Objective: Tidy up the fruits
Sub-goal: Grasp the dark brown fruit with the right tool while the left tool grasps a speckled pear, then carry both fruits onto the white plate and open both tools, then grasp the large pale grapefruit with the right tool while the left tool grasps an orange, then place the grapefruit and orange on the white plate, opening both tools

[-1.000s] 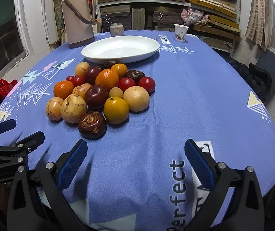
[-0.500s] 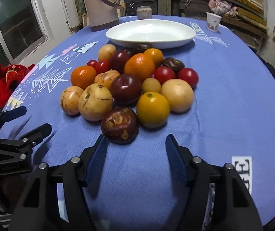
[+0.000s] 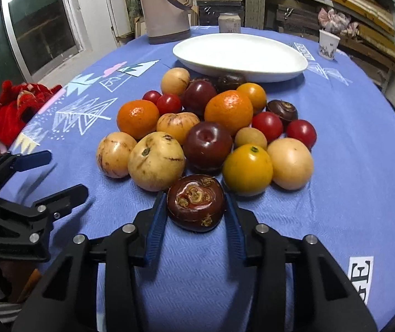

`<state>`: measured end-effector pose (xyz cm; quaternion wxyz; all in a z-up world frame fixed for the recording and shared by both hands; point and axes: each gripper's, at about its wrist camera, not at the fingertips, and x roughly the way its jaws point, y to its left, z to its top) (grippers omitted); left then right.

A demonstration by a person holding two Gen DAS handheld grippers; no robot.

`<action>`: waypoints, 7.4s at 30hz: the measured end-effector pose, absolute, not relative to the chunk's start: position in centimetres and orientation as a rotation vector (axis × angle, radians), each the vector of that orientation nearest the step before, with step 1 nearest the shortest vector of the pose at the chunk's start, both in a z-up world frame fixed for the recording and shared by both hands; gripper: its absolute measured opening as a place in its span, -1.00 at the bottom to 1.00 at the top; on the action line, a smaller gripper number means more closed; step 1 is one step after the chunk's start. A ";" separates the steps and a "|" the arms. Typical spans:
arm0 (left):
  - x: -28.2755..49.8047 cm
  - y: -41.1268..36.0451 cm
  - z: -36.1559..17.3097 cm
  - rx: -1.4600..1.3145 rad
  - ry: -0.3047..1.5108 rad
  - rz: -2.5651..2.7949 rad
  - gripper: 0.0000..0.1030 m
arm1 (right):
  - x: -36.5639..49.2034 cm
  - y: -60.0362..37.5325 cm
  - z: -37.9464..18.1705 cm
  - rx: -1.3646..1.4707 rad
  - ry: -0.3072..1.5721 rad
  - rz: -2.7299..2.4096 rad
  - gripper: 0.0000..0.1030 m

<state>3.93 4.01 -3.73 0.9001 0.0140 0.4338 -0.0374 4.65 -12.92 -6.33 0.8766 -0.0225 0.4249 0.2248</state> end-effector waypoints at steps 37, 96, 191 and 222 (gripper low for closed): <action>7.0 2.2 -0.7 0.030 0.810 -0.238 -0.13 | 4.3 -19.2 -2.8 0.016 0.811 0.486 -0.20; 12.2 4.1 0.2 -0.014 0.837 -0.198 0.73 | 8.9 -21.0 -3.1 -0.165 0.828 0.479 0.73; 25.7 -0.2 1.5 0.008 0.836 -0.227 -0.11 | 23.9 -16.2 1.0 -0.034 0.798 0.512 -0.20; 24.1 2.1 2.0 -0.058 0.743 -0.192 0.50 | 25.5 -17.1 -1.4 0.058 0.757 0.498 0.17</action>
